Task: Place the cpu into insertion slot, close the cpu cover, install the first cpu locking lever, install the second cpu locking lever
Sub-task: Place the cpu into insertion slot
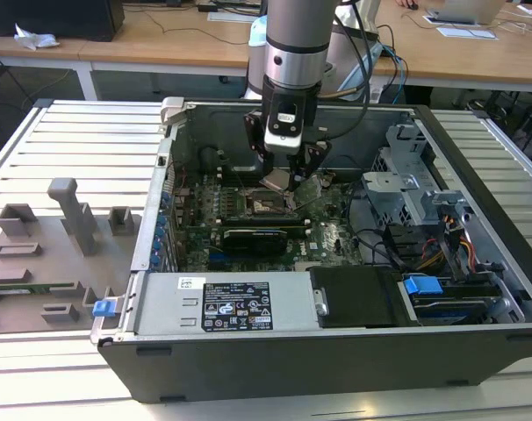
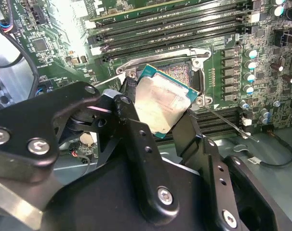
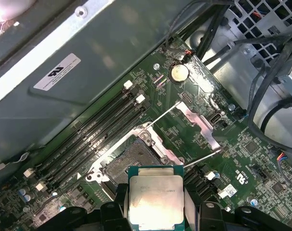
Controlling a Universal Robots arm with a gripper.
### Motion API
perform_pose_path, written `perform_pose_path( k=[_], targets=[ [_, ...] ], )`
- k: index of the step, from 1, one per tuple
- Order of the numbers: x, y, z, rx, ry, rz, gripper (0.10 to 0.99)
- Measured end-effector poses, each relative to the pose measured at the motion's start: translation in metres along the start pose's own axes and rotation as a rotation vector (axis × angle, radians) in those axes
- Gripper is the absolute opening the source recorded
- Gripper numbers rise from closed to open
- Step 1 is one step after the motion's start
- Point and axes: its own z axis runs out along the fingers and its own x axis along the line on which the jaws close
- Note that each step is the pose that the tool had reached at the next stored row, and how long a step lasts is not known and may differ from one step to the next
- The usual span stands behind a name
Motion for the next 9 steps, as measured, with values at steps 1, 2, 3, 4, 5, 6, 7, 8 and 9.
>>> perform_pose_path(
  k=[1,2,3,4,5,6,7,8,9],
  targets=[
    [0.0000,0.0000,0.0000,0.000,0.0000,0.003,0.541],
    [0.0000,0.0000,0.0000,0.000,-0.0001,0.006,0.541],
    [0.0000,0.0000,0.0000,0.000,-0.0001,0.011,0.541],
    [0.0000,0.0000,0.0000,0.000,-0.0002,0.017,0.541],
    [0.0000,0.0000,0.0000,0.000,-0.0002,0.022,0.541],
    [0.0000,0.0000,0.0000,0.000,-0.0002,0.027,0.541],
    [0.0000,0.0000,0.0000,0.000,-0.0002,0.031,0.541],
    [0.0000,0.0000,0.0000,0.000,-0.0003,0.040,0.541],
    [0.0000,0.0000,0.0000,0.000,-0.0002,0.045,0.541]
  ],
)
